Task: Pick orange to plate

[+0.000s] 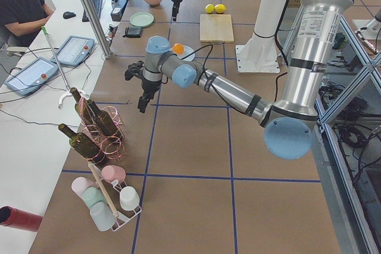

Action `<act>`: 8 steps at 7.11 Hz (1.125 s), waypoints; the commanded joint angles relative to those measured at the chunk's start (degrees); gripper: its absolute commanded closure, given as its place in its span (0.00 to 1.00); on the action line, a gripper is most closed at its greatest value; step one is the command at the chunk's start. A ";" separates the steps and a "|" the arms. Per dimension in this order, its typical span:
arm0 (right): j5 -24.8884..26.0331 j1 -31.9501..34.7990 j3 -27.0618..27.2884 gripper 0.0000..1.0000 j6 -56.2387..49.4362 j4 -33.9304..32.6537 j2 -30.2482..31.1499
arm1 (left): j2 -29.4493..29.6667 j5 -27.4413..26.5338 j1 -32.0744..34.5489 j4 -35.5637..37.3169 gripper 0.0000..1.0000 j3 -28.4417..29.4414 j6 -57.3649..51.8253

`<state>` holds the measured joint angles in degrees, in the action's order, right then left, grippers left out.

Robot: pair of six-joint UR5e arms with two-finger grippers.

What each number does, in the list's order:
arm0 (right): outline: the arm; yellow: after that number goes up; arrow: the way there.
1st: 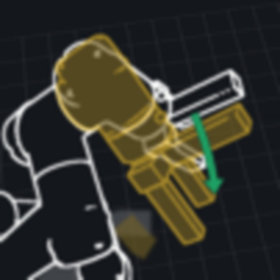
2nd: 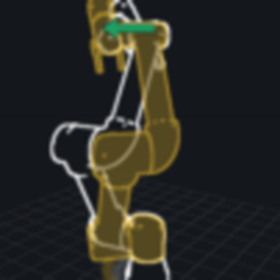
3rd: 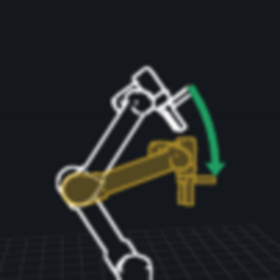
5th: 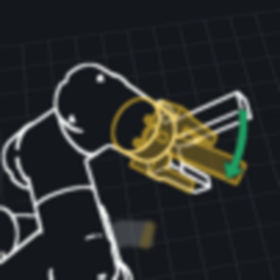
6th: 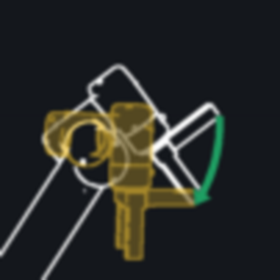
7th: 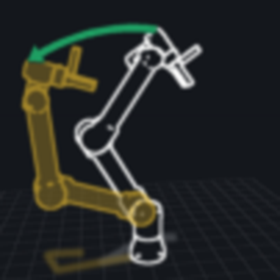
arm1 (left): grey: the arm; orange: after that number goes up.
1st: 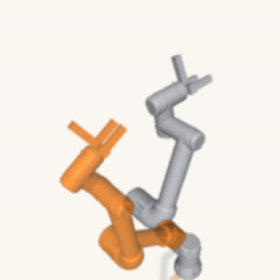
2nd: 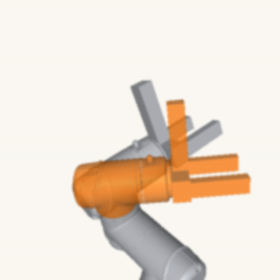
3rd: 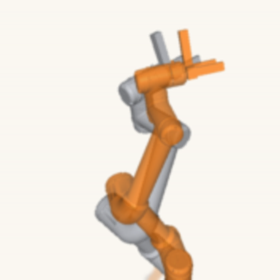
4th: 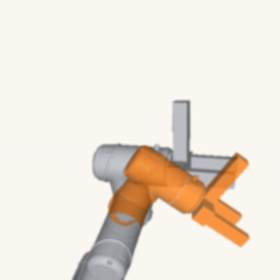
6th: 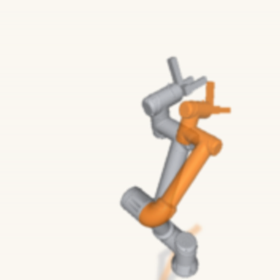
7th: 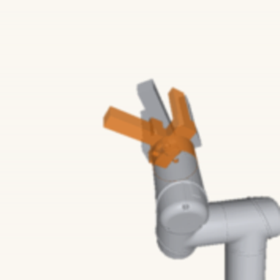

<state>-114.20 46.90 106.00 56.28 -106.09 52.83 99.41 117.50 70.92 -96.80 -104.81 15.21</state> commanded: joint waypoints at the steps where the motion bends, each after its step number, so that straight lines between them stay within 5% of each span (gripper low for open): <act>1: -6.00 12.02 6.75 0.00 -23.30 -6.33 10.57 | -1.15 5.34 8.67 0.46 0.00 7.12 -17.07; 6: -21.21 39.71 0.55 0.00 -68.43 -5.97 30.11 | -1.06 8.45 18.37 13.74 0.00 12.24 -34.06; 8: -25.36 46.67 -2.45 0.00 -69.30 -5.89 33.73 | -1.15 8.53 19.08 13.83 0.00 14.10 -35.95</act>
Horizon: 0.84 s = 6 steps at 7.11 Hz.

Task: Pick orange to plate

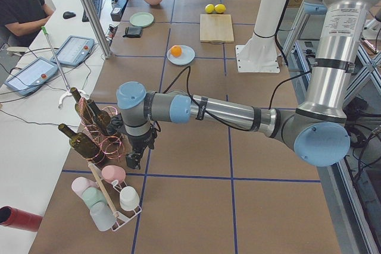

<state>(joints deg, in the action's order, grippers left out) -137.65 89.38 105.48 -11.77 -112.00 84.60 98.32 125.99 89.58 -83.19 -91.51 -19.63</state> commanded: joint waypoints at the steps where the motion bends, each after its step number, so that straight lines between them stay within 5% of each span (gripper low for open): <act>1: -1.05 4.22 -1.25 0.00 -1.58 0.12 4.67 | -0.05 -0.04 0.51 0.22 0.00 0.81 -1.11; 5: -2.27 4.57 -4.06 0.00 2.17 6.62 6.10 | -2.60 0.30 5.33 5.45 0.00 0.54 -6.55; 6: -2.79 4.57 -4.23 0.00 2.63 6.71 6.19 | -2.95 5.18 5.43 6.89 0.00 0.37 -6.21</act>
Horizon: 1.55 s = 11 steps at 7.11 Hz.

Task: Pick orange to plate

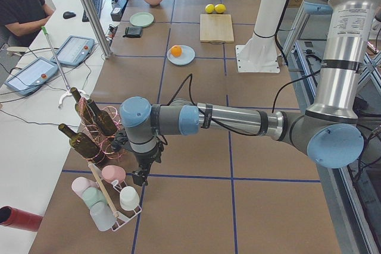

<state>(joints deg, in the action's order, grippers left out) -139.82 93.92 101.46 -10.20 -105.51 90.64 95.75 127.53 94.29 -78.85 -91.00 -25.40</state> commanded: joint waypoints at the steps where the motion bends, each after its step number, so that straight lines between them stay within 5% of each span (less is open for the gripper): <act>1: -0.63 0.03 -0.56 0.00 1.23 0.22 0.15 | -2.04 7.17 0.63 2.21 0.00 -0.40 0.09; 6: -0.90 -0.06 -6.36 0.00 7.02 11.96 1.11 | -2.41 7.47 0.72 2.12 0.00 -0.67 0.00; 11: -0.54 -2.24 -6.28 0.00 16.25 18.84 2.17 | -2.41 7.12 0.63 2.03 0.00 -0.58 -0.08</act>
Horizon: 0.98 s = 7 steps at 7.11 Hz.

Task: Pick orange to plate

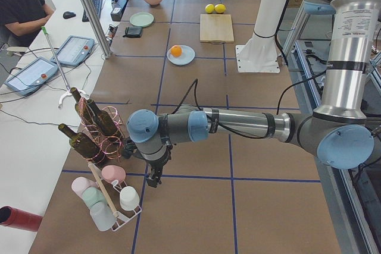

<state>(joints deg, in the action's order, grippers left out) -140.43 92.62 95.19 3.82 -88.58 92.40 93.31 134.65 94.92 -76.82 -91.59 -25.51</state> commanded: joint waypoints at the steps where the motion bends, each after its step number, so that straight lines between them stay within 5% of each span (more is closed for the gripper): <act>1: 0.07 -1.12 0.00 0.00 2.68 2.79 0.41 | 0.03 -0.01 0.00 0.00 0.00 -0.08 0.20; 7: -0.11 -1.21 0.52 0.00 2.69 2.80 0.41 | 0.03 -0.01 -0.18 -4.48 0.00 3.17 2.49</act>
<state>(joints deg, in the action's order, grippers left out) -140.60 91.41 95.64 6.50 -85.78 92.81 93.35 134.65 94.75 -80.71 -88.81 -22.99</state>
